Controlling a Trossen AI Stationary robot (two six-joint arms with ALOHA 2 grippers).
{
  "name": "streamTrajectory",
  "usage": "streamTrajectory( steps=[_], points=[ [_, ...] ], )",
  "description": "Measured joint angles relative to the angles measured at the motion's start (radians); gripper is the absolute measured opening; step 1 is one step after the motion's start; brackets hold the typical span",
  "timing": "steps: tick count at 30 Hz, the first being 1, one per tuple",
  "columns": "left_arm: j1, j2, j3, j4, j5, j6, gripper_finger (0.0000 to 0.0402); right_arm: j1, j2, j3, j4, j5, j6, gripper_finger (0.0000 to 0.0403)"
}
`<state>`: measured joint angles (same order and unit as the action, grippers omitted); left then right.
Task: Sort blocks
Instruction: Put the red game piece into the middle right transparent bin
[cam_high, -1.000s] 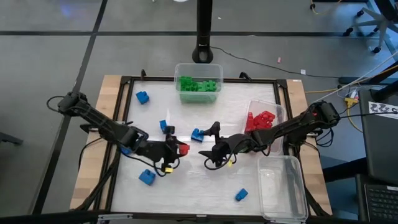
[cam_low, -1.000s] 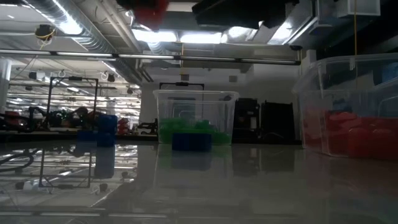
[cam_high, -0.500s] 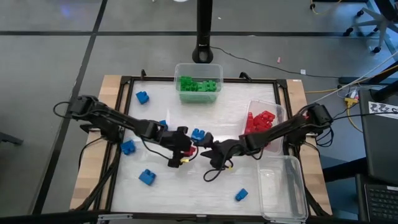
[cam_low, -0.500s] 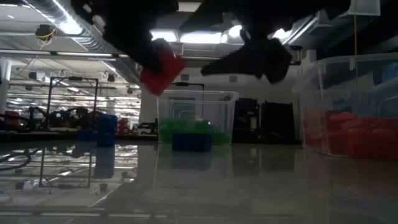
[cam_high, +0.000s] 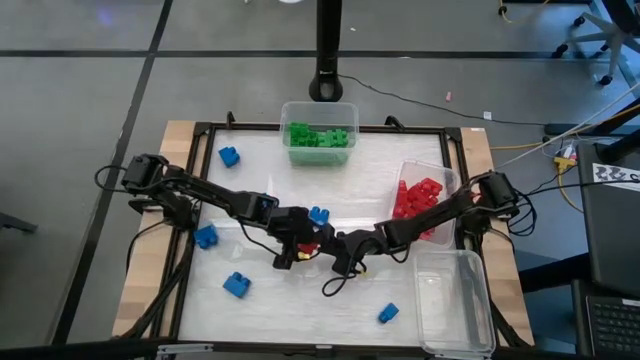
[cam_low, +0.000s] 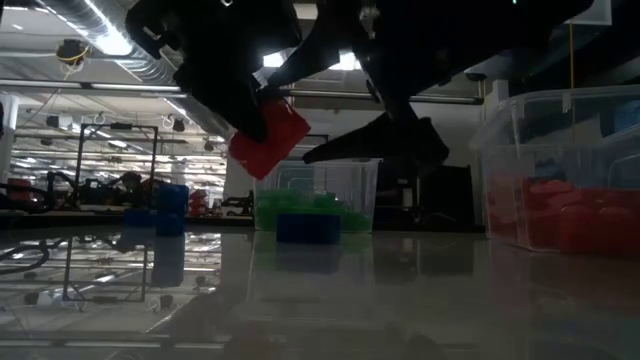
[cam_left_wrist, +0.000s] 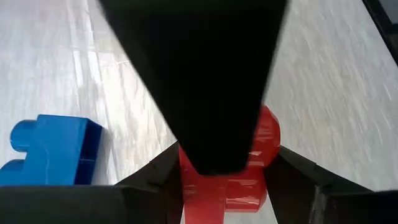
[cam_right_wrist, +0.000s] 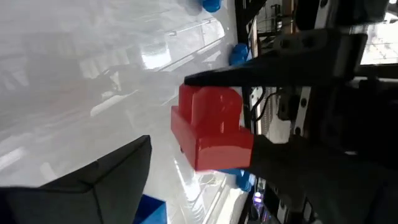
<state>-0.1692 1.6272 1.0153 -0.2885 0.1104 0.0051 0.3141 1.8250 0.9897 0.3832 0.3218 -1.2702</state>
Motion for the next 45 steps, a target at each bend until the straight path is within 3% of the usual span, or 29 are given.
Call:
streamTrajectory(
  steps=[27,31,36,45],
  points=[
    [-0.002,0.001,-0.001,0.064,0.000,0.022,0.0166,-0.021,0.015,0.001,0.011,-0.053,-0.004,0.0145],
    [-0.002,0.001,-0.001,0.063,0.002,0.037,0.0169,-0.021,0.015,0.001,0.009,-0.051,0.035,0.0137],
    [0.017,0.001,-0.001,0.073,0.006,0.032,0.0206,-0.017,0.015,0.001,0.010,-0.037,0.044,0.0138],
    [0.048,-0.125,0.000,-0.073,-0.018,-0.004,0.0242,0.056,-0.036,0.000,0.001,0.189,0.056,0.0137]
  ],
)
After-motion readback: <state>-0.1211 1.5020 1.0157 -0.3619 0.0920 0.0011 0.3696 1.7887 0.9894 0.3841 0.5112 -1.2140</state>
